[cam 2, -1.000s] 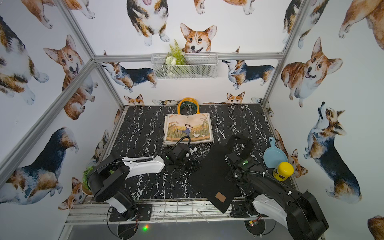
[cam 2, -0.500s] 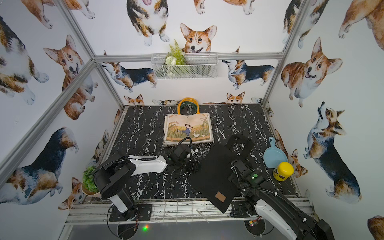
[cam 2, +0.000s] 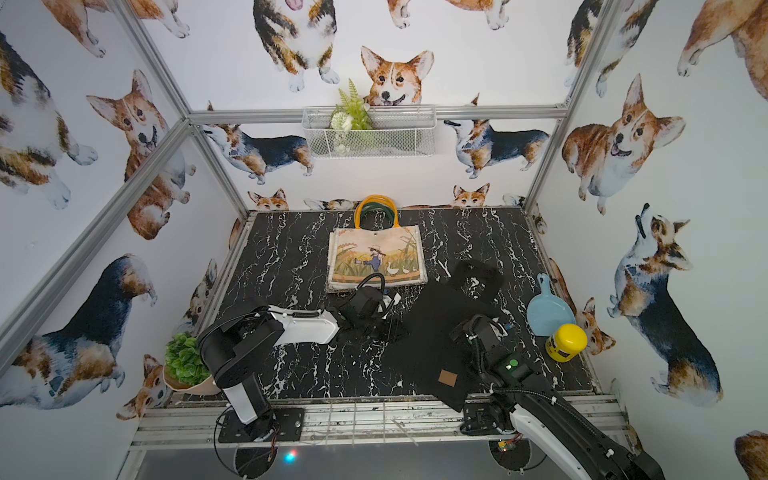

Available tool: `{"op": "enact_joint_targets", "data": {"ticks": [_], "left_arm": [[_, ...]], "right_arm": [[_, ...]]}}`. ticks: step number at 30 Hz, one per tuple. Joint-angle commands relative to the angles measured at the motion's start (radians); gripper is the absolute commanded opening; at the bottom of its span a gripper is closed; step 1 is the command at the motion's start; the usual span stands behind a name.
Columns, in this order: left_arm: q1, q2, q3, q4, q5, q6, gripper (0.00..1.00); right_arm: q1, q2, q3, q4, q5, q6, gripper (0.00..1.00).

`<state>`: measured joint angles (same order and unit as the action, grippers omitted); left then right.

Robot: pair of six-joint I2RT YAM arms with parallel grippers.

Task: Put away the canvas bag
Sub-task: Pick up the canvas bag from the center of the board.

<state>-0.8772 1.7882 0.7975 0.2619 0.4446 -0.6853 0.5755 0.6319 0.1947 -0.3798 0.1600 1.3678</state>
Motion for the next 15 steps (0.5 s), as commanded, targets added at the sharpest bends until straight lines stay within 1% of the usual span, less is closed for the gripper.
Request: {"op": "enact_joint_targets", "data": {"ticks": [1,6,7,8,10,11,13,14,15], "left_arm": [[-0.005,0.017,0.006,0.017,0.096,-0.043,0.43],[-0.005,0.025,0.008,0.017,0.108,-0.043,0.41],[-0.004,0.027,0.008,0.017,0.111,-0.043,0.38],[-0.005,0.029,0.008,0.019,0.115,-0.043,0.35],[-0.005,0.033,0.006,0.027,0.120,-0.042,0.24],[-0.005,0.035,0.006,0.030,0.125,-0.046,0.18],[-0.005,0.040,0.008,0.037,0.132,-0.049,0.04],[-0.005,0.042,0.008,0.042,0.136,-0.051,0.00],[-0.005,0.044,0.011,0.046,0.140,-0.053,0.00]], "right_arm": [[0.003,0.061,-0.078,-0.017,-0.196,0.087,1.00],[0.002,0.062,-0.082,0.039,-0.218,0.067,1.00],[0.002,0.055,-0.082,0.037,-0.219,0.066,1.00],[0.003,0.011,-0.082,0.011,-0.221,0.076,0.99],[0.002,-0.044,-0.078,-0.038,-0.212,0.083,0.92],[0.002,-0.078,-0.069,-0.085,-0.203,0.085,0.87],[0.003,-0.155,-0.051,-0.176,-0.186,0.082,0.79],[0.003,-0.189,-0.042,-0.226,-0.176,0.084,0.73],[0.002,-0.243,-0.029,-0.287,-0.163,0.091,0.68]]}}
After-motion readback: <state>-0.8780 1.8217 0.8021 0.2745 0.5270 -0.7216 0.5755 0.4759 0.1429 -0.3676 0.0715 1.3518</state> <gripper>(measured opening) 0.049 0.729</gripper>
